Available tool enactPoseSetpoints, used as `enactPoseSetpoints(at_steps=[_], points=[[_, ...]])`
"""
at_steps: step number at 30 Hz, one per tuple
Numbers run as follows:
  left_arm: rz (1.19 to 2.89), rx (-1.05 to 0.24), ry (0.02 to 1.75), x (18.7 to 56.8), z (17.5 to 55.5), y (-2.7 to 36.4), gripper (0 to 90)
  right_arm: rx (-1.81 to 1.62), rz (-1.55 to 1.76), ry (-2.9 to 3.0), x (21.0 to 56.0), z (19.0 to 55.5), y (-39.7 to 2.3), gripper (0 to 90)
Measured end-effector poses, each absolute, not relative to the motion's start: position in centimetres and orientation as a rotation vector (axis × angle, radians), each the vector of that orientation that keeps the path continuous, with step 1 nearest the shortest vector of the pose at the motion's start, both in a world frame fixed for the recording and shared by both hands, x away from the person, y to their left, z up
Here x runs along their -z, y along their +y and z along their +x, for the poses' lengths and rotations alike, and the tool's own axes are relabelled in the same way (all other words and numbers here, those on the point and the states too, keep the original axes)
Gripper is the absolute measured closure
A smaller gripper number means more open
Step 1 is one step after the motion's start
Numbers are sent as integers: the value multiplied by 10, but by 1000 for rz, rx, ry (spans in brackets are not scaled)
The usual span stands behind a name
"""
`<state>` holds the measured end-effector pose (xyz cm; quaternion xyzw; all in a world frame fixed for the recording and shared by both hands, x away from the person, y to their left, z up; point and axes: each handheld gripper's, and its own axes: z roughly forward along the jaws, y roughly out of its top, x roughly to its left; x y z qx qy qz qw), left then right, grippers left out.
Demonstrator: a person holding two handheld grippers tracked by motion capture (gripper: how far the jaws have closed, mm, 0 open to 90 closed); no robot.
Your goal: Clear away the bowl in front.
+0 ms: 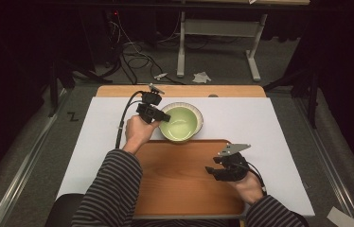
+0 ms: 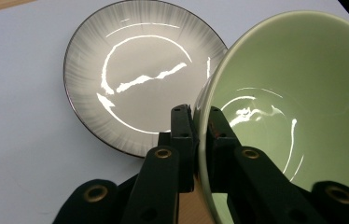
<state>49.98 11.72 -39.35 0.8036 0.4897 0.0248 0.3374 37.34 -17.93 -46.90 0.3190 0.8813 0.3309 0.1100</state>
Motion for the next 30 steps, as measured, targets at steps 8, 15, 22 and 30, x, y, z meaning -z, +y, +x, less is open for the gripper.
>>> enactPoseSetpoints(at_steps=[8, 15, 22, 30], points=[[2092, -51, 1262, 391, 491, 122, 848, -977, 960, 2584, 468, 374, -181, 510], [2091, -43, 1245, 386, 480, 127, 847, -978, 965, 2583, 468, 374, -181, 510], [2112, -34, 1222, 383, 471, 130, 848, -971, 960, 2589, 469, 374, -181, 508], [2118, -16, 1184, 381, 460, 131, 848, -964, 966, 2593, 470, 374, -181, 508]])
